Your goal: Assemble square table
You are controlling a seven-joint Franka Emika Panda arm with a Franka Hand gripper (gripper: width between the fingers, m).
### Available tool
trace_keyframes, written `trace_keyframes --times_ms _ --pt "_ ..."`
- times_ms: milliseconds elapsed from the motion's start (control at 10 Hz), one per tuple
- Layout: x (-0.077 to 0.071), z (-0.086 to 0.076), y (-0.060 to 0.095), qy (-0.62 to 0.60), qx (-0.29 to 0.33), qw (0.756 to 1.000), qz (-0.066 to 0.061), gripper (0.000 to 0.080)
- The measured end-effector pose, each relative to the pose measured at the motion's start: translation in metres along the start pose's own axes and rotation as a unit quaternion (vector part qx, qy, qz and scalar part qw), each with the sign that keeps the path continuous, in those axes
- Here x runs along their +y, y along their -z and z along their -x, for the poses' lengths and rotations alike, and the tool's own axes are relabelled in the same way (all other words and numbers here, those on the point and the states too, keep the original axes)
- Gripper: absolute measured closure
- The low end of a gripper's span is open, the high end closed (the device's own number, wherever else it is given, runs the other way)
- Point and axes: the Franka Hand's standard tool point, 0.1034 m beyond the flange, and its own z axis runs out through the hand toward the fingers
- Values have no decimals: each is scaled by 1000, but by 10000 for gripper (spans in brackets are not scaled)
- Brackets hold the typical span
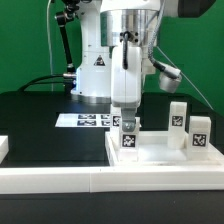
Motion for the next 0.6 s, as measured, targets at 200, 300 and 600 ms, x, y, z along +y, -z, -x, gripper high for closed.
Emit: trace_keyframes --times_ms 200,300,600 --pt "0 20 11 3 -10 1000 -7 186" --pt "-2 26 19 2 -17 1000 -13 161" --pt "-1 36 22 11 -20 1000 -15 151"
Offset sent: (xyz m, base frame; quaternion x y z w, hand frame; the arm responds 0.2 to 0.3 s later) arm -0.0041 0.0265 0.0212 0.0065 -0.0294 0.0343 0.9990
